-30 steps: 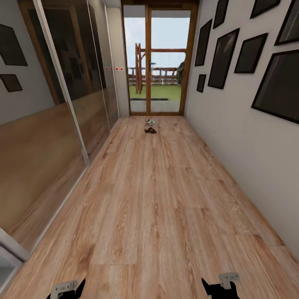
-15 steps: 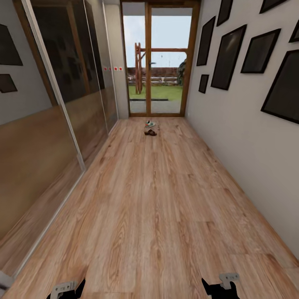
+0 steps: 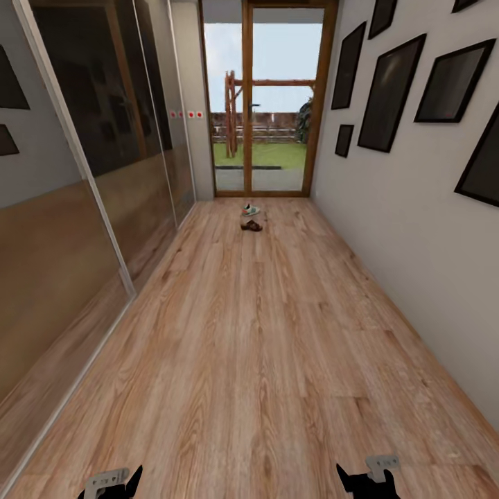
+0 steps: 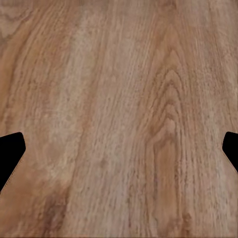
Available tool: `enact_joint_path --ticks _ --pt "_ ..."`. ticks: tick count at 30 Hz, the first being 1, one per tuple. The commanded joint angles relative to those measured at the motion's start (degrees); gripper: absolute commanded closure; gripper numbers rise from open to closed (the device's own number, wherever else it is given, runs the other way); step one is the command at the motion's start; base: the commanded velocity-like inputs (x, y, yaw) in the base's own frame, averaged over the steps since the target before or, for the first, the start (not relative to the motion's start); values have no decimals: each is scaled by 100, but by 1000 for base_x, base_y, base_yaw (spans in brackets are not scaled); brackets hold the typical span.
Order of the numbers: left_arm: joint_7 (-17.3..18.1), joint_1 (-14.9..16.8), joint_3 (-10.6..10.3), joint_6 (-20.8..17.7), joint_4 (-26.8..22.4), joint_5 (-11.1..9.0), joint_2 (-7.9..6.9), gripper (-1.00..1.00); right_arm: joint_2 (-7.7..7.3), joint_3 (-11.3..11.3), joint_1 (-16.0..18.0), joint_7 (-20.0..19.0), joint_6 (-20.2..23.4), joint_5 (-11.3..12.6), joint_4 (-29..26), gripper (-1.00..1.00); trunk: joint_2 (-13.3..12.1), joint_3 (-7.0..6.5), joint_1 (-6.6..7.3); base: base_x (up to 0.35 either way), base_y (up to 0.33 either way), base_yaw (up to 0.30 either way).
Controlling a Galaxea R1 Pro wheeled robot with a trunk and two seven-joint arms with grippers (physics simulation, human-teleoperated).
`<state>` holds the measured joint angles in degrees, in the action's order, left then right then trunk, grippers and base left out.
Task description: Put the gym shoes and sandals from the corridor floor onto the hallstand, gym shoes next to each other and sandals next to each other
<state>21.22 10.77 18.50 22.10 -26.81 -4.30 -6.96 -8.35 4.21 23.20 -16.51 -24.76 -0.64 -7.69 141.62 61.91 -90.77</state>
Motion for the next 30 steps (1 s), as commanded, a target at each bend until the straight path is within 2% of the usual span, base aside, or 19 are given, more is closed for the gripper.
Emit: enact_joint_path --ticks 1,30 --pt "58 4 22 -4 6 -45 2 -100 0 45 3 -45 -11 -6 5 -100 2 5 -2 337 0 0" --pt "58 4 22 -4 8 -45 2 -100 0 45 3 -45 -11 -6 4 -100 2 5 -2 337 0 0"
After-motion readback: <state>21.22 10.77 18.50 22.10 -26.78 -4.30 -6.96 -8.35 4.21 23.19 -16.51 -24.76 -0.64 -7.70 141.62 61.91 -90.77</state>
